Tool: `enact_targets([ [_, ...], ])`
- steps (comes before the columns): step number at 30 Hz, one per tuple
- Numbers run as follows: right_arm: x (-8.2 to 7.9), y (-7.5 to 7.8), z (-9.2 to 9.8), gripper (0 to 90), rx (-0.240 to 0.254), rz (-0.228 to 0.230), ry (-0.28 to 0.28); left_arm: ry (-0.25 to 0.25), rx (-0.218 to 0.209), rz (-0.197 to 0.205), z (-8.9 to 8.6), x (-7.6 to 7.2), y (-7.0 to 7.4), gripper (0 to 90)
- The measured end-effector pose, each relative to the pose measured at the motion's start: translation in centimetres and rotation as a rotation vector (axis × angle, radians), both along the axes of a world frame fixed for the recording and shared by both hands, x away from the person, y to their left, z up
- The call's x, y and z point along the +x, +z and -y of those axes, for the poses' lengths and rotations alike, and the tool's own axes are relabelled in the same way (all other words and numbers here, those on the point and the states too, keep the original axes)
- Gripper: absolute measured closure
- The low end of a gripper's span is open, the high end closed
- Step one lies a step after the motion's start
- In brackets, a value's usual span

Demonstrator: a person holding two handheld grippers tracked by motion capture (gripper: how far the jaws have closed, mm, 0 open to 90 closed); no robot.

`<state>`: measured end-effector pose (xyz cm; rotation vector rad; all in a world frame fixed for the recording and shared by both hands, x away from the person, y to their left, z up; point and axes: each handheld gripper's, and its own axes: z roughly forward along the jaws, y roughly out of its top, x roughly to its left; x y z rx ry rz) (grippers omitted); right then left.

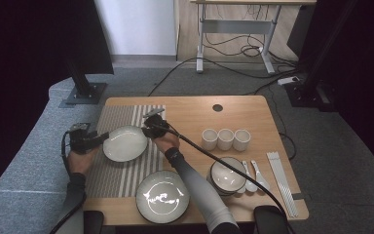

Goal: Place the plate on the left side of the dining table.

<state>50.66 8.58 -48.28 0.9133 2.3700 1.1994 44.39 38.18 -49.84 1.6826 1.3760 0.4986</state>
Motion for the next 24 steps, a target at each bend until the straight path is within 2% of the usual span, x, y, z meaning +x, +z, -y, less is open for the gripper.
enact_targets([
  [12, 0.0, 0.2, 0.2, 62.3, 0.001, 0.006, -0.003, -0.006, 0.019, 0.011, 0.5, 0.0, 0.3, 30.1],
  [17, -0.1, 0.4, 0.3, 57.7, -0.005, 0.007, -0.003, -0.011, 0.032, 0.022, 0.6, -0.2, 0.7, 26.7],
  [24, -0.4, 1.2, 0.6, 49.3, 0.014, 0.006, 0.004, -0.027, 0.052, 0.049, 1.1, -0.5, 1.7, 21.6],
])
